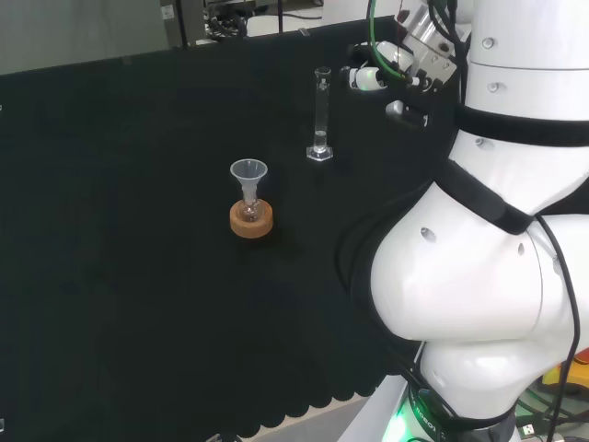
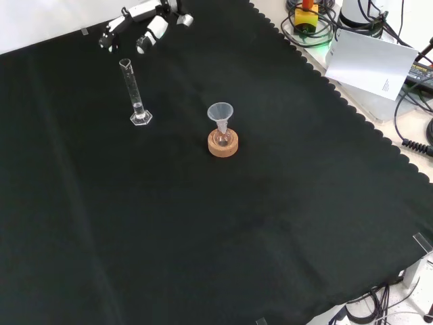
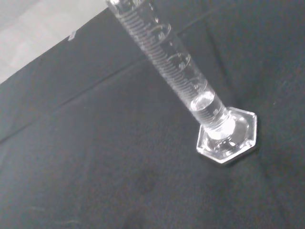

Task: Pick up the graduated cylinder.

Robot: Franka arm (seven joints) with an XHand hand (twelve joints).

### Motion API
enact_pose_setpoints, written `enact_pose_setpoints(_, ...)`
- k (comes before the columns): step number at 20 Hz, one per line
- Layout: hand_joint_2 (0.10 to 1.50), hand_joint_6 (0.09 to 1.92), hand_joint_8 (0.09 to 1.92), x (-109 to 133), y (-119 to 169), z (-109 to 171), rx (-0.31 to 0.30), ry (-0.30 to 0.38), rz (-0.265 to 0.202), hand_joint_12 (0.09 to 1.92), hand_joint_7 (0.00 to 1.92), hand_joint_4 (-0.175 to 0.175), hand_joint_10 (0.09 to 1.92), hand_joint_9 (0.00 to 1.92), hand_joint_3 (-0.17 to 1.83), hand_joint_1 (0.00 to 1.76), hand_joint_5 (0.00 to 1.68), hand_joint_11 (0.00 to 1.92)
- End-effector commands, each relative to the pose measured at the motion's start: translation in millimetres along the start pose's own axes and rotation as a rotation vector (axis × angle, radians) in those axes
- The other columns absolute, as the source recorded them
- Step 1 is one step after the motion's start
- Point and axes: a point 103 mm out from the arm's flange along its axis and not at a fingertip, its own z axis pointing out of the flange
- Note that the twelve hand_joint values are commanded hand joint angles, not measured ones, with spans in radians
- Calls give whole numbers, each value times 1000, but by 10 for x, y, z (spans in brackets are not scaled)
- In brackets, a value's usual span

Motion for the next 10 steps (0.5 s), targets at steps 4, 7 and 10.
enact_pose_setpoints(4,1116,87,690,-112,113,385,26,193,-129,1358,168,-54,683,408,-174,714,296,162)
enact_pose_setpoints(7,1082,87,688,-136,138,527,37,217,-145,1357,190,-53,673,423,-175,792,316,164)
enact_pose_setpoints(10,1055,87,672,-156,177,631,19,242,-161,1348,234,-53,641,464,-175,865,336,171)
